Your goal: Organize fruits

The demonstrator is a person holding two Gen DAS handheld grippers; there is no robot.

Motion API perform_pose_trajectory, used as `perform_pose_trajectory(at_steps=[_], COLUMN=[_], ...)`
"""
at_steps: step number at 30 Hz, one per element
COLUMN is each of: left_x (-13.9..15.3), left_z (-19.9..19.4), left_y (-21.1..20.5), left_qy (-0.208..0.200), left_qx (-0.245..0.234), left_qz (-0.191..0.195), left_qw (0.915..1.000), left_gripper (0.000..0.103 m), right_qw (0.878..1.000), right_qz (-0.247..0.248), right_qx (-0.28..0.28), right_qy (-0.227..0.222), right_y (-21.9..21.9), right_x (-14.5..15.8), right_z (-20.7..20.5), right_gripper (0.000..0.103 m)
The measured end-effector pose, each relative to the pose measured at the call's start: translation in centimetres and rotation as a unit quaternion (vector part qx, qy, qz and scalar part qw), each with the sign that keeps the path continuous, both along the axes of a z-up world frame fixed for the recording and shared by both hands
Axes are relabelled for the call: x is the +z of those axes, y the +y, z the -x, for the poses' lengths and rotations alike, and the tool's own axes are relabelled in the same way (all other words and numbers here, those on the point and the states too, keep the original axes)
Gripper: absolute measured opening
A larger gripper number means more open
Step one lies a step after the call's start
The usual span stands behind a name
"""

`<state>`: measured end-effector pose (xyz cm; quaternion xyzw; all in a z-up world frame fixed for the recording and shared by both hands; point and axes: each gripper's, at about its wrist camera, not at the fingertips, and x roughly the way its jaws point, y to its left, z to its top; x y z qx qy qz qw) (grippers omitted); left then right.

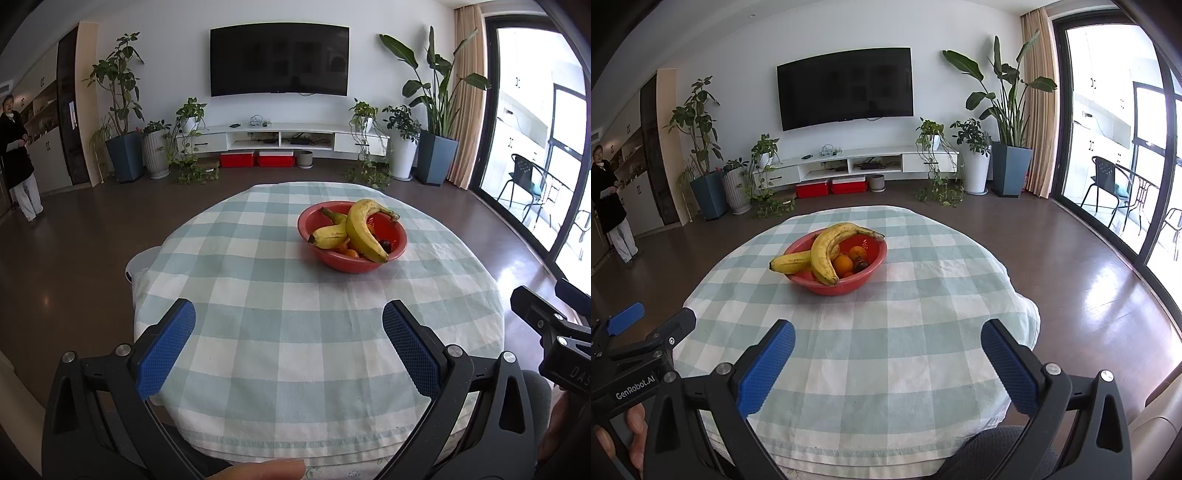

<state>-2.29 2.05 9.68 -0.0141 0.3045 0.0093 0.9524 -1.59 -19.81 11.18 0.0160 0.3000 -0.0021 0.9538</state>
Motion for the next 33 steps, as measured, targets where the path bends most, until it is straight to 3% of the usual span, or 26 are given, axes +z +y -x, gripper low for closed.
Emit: perform_pose_trajectory(at_steps=[33], left_x=[-0.44], left_z=[-0.13], left_y=[0.18], left_qy=[0.004], left_qx=[0.002], left_qz=[-0.002], left_qw=[1.0000], left_gripper=[0.103], right_qw=[1.000], right_qz=[0.002], right_qx=[0.002], right_qy=[0.010], right_y=[-0.02], right_x=[-0.60], right_z=[0.08], right_gripper=[0.103])
